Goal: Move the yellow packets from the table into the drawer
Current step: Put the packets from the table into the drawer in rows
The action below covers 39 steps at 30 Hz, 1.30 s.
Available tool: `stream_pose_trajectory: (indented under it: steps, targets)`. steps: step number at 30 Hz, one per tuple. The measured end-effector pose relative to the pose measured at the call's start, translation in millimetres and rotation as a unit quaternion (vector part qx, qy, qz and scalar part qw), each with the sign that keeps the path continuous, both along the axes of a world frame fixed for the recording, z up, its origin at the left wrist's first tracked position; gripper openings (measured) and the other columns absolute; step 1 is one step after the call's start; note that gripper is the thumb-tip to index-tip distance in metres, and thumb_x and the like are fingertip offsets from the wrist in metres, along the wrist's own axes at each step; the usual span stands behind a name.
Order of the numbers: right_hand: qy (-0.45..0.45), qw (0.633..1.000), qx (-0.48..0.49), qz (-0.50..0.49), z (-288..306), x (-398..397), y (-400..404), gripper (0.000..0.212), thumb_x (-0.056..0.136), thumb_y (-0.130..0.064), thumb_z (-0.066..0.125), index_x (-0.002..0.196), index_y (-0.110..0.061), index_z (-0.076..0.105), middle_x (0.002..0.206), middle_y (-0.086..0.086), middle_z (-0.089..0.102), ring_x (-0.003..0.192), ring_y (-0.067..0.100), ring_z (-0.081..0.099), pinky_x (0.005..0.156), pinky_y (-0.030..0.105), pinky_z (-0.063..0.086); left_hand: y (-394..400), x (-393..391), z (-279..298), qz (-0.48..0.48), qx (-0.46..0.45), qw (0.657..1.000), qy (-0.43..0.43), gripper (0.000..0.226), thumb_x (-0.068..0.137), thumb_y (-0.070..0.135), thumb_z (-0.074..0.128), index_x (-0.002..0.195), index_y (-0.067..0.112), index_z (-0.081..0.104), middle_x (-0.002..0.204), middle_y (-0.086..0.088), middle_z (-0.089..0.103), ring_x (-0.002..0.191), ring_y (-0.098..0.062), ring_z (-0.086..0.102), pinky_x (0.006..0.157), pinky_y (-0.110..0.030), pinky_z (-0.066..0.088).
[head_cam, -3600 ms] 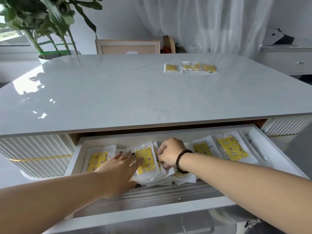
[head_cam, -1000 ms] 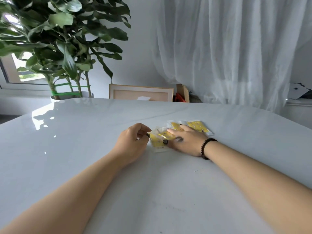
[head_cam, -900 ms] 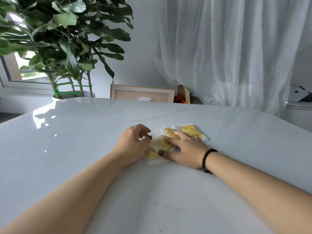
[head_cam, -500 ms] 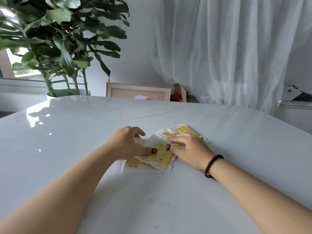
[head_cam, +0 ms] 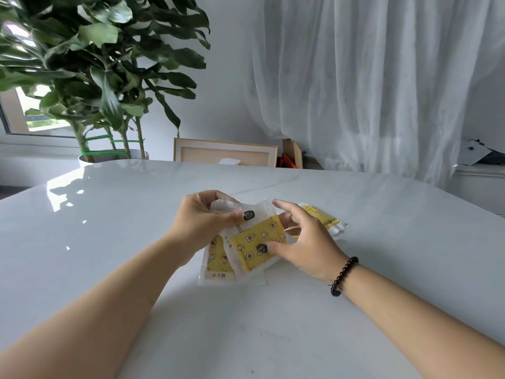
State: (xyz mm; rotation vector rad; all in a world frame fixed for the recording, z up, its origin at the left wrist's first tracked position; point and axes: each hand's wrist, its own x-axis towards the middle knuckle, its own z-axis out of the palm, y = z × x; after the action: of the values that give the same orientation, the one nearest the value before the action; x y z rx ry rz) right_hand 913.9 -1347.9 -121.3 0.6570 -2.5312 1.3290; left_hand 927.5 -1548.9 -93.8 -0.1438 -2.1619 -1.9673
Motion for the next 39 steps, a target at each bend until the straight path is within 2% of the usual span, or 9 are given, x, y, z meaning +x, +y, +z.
stream_pose_trajectory:
  steps: [6, 11, 17, 21, 24, 27, 31, 35, 39]
  targets:
    - [-0.036, 0.996, -0.079, -0.016, 5, -4, 6, 0.025, 0.066, -0.013, 0.085, 0.086, -0.019, 0.070, 0.084, -0.001, 0.073, 0.080, 0.014, 0.068, 0.079, 0.039, 0.058, 0, -5, -4, 0.047, 0.096, 0.994, 0.032, 0.033, 0.057, 0.028, 0.082, 0.060, 0.014, 0.052, 0.063, -0.001, 0.068, 0.057, -0.015, 0.065, 0.053, -0.026, 0.054]
    - [-0.114, 0.959, -0.248, -0.071, 10, -10, 18, 0.019, 0.077, -0.005, 0.075, 0.090, -0.016, 0.066, 0.088, 0.003, 0.072, 0.082, 0.020, 0.069, 0.055, 0.031, 0.054, -8, -11, -3, 0.168, 0.091, 0.978, 0.083, 0.030, 0.070, 0.018, 0.082, 0.065, 0.012, 0.053, 0.064, 0.003, 0.065, 0.052, -0.003, 0.061, 0.050, -0.016, 0.050]
    - [-0.231, 0.916, -0.328, 0.004, 5, -8, 10, 0.021, 0.084, -0.005, 0.066, 0.105, -0.007, 0.065, 0.113, 0.017, 0.068, 0.109, 0.032, 0.063, 0.091, 0.054, 0.051, -1, -15, -9, 0.199, 0.019, 0.978, 0.057, 0.021, 0.076, 0.019, 0.079, 0.072, 0.014, 0.059, 0.074, -0.002, 0.069, 0.064, -0.015, 0.065, 0.055, -0.025, 0.048]
    - [-0.283, 0.887, -0.361, 0.048, 11, -6, 12, 0.021, 0.089, -0.002, 0.058, 0.109, -0.007, 0.063, 0.111, 0.014, 0.070, 0.100, 0.027, 0.068, 0.082, 0.043, 0.057, -2, -16, -10, 0.131, 0.158, 0.978, 0.025, 0.013, 0.083, 0.008, 0.071, 0.086, 0.015, 0.060, 0.095, -0.012, 0.068, 0.076, -0.023, 0.066, 0.068, -0.033, 0.055]
    - [-0.315, 0.881, -0.338, 0.102, 12, -4, 13, 0.031, 0.086, -0.004, 0.061, 0.117, -0.003, 0.061, 0.116, 0.018, 0.066, 0.105, 0.031, 0.065, 0.089, 0.049, 0.053, 2, -13, -12, 0.093, 0.183, 0.978, 0.035, 0.015, 0.087, 0.004, 0.065, 0.096, 0.016, 0.064, 0.095, -0.011, 0.065, 0.075, -0.021, 0.062, 0.070, -0.033, 0.053]
    - [-0.241, 0.924, -0.285, 0.081, 8, -5, 9, 0.037, 0.081, -0.004, 0.069, 0.116, -0.006, 0.060, 0.117, 0.015, 0.066, 0.112, 0.029, 0.062, 0.099, 0.050, 0.047, 10, -9, -11, 0.057, 0.172, 0.982, 0.059, 0.015, 0.090, 0.005, 0.060, 0.097, 0.018, 0.065, 0.093, -0.006, 0.068, 0.074, -0.019, 0.062, 0.069, -0.032, 0.052]
    - [-0.055, 0.970, -0.236, -0.016, 16, -2, 11, 0.022, 0.081, -0.006, 0.072, 0.098, -0.017, 0.063, 0.094, -0.001, 0.072, 0.087, 0.010, 0.069, 0.066, 0.020, 0.054, 11, -12, -13, 0.072, 0.012, 0.989, 0.129, 0.012, 0.089, 0.011, 0.064, 0.092, 0.023, 0.065, 0.080, 0.002, 0.068, 0.071, -0.013, 0.063, 0.067, -0.029, 0.052]
    - [0.020, 0.978, -0.204, -0.039, 16, 0, 12, 0.024, 0.085, -0.006, 0.068, 0.100, -0.023, 0.062, 0.097, -0.003, 0.071, 0.093, 0.012, 0.069, 0.075, 0.032, 0.057, 7, -18, -23, 0.046, -0.188, 0.977, 0.089, 0.006, 0.084, 0.013, 0.068, 0.082, 0.007, 0.066, 0.077, -0.012, 0.066, 0.067, -0.014, 0.055, 0.066, -0.031, 0.047]
    - [-0.025, 0.994, -0.093, -0.042, 5, -10, 13, 0.027, 0.087, -0.024, 0.066, 0.107, -0.011, 0.055, 0.109, 0.006, 0.065, 0.106, 0.021, 0.061, 0.095, 0.045, 0.049, 7, -14, -26, -0.040, -0.157, 0.986, 0.046, 0.020, 0.073, 0.004, 0.068, 0.093, 0.008, 0.067, 0.087, -0.008, 0.072, 0.080, -0.021, 0.068, 0.069, -0.029, 0.055]
